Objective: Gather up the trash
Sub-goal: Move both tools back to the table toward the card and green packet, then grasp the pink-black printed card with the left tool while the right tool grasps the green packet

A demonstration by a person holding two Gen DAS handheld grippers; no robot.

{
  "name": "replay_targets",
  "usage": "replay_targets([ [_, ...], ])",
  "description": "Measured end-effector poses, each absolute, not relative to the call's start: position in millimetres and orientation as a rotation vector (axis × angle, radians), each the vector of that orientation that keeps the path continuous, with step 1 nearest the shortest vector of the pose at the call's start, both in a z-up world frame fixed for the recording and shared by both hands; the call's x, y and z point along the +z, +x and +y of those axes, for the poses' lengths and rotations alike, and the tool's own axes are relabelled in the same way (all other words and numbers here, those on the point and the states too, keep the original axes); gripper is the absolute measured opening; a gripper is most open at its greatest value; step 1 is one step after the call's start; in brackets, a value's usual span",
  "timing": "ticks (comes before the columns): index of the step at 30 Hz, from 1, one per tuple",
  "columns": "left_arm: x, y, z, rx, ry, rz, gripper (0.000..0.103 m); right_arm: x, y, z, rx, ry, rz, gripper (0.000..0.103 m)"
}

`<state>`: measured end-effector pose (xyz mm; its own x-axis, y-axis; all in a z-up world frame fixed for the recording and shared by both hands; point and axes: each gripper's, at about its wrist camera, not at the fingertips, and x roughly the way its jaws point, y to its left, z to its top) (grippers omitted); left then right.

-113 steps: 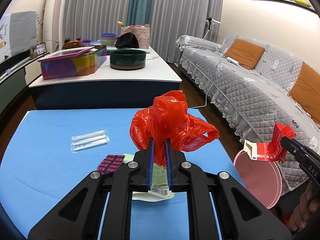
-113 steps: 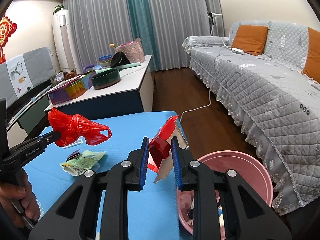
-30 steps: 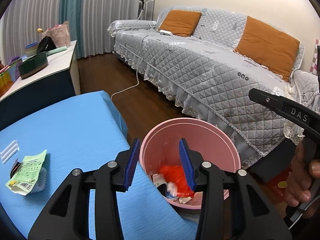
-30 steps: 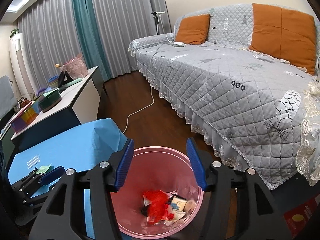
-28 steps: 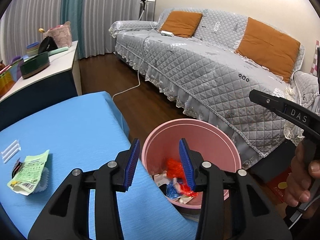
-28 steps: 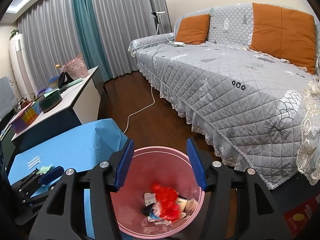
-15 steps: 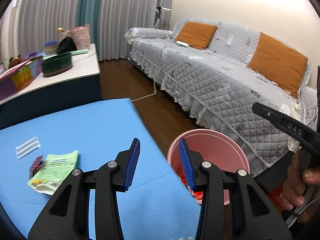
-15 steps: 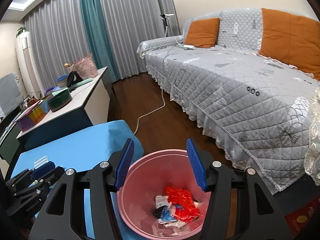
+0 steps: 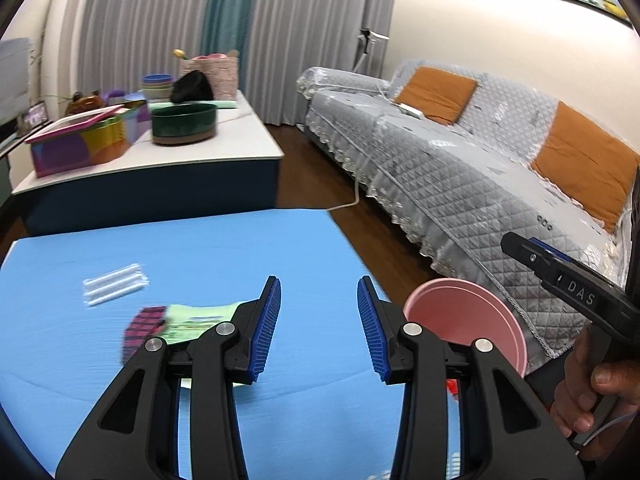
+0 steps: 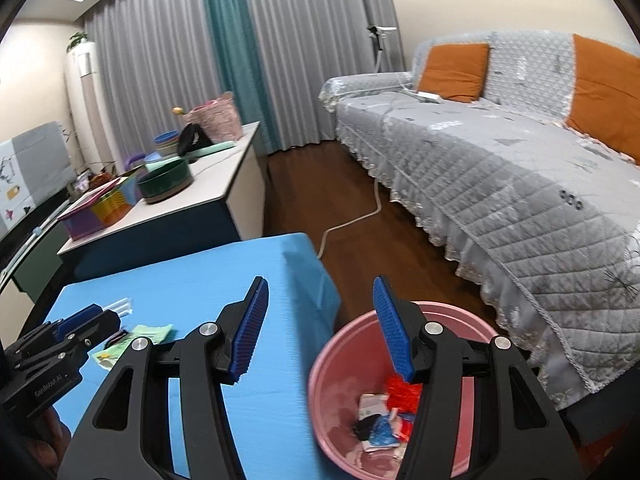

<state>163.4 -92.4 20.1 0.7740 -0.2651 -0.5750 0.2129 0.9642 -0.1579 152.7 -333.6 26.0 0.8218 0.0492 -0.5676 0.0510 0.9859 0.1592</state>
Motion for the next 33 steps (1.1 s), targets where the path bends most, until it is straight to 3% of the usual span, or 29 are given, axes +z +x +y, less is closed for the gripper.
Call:
replay_targets([
  [13,27,163,15,-0.049,-0.181,0.625,0.032,21,168,-247,0.201,0.126,0.632,0.039],
  [19,13,165,71,0.073,-0.259,0.671,0.024,12,178,-200,0.303,0.101,0.665,0.039],
  [33,-19,179,89,0.067,-0.297,0.754,0.024,-49,211,-155,0.429,0.142,0.909,0.048],
])
